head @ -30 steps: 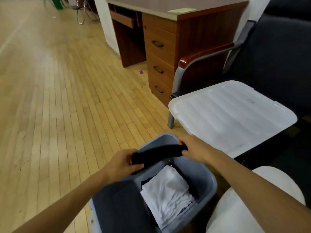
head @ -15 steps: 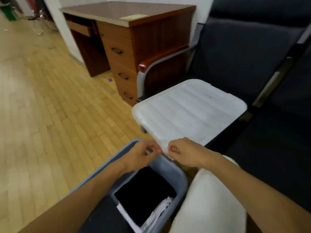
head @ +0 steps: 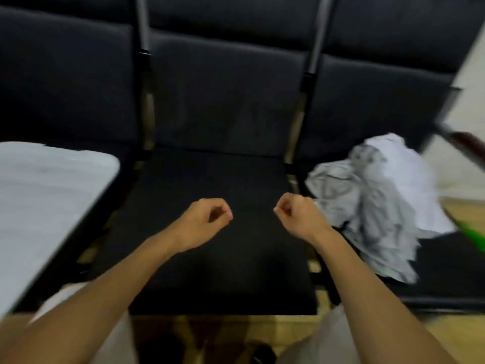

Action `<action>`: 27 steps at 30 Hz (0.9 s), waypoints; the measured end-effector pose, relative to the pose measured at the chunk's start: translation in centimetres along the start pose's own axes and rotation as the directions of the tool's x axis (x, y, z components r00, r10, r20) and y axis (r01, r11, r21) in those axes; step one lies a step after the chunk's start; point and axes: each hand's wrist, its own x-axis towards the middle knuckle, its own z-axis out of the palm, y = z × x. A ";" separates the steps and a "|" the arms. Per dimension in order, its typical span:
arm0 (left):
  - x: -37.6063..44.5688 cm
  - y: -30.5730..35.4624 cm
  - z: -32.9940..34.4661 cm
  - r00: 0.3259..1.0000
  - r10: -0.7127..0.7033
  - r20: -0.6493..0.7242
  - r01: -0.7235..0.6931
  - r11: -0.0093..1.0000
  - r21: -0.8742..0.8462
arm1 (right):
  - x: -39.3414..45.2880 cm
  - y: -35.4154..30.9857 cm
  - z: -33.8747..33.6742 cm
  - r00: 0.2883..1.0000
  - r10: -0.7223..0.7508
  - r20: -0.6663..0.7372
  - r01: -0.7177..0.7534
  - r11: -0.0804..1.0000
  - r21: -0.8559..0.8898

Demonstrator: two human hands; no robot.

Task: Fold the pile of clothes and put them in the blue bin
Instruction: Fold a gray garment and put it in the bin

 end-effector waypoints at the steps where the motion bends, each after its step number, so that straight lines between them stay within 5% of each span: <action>1: 2.3 1.1 2.0 0.998 0.022 0.051 -0.022 1.000 0.000 | 0.3 4.0 -1.4 0.990 0.129 -0.064 -0.129 0.992 0.005; 4: 5.7 2.1 5.5 0.997 0.043 0.065 -0.043 0.999 -0.012 | 0.6 11.7 -3.7 0.905 0.397 -0.155 -0.404 0.915 -0.017; 9: 8.0 2.1 8.5 0.970 0.089 0.227 -0.108 0.991 0.076 | -0.2 18.9 -3.8 0.785 0.603 -0.142 -0.598 0.798 0.076; 13: 8.5 1.3 8.0 0.973 0.087 0.213 -0.118 0.983 0.137 | 1.0 18.9 -2.9 0.795 0.562 -0.228 -0.547 0.827 0.130; 17: 8.0 0.8 6.8 0.979 0.081 0.189 -0.115 0.977 0.177 | 3.9 15.6 -0.5 0.957 0.207 -0.202 -0.266 0.902 -0.339; 20: 7.6 0.1 5.3 0.984 0.079 0.158 -0.109 0.976 0.188 | 5.3 13.9 0.4 0.958 0.274 -0.088 -0.276 0.789 -0.548; 24: 6.6 -1.3 3.2 0.994 0.047 0.100 -0.063 0.984 0.165 | 4.9 12.5 -1.1 0.913 0.396 -0.098 -0.388 0.767 -0.511; 27: 6.1 -1.8 2.1 0.997 0.041 0.065 -0.044 0.998 0.052 | 4.8 8.3 -3.6 0.921 0.218 -0.323 -0.298 0.929 -0.221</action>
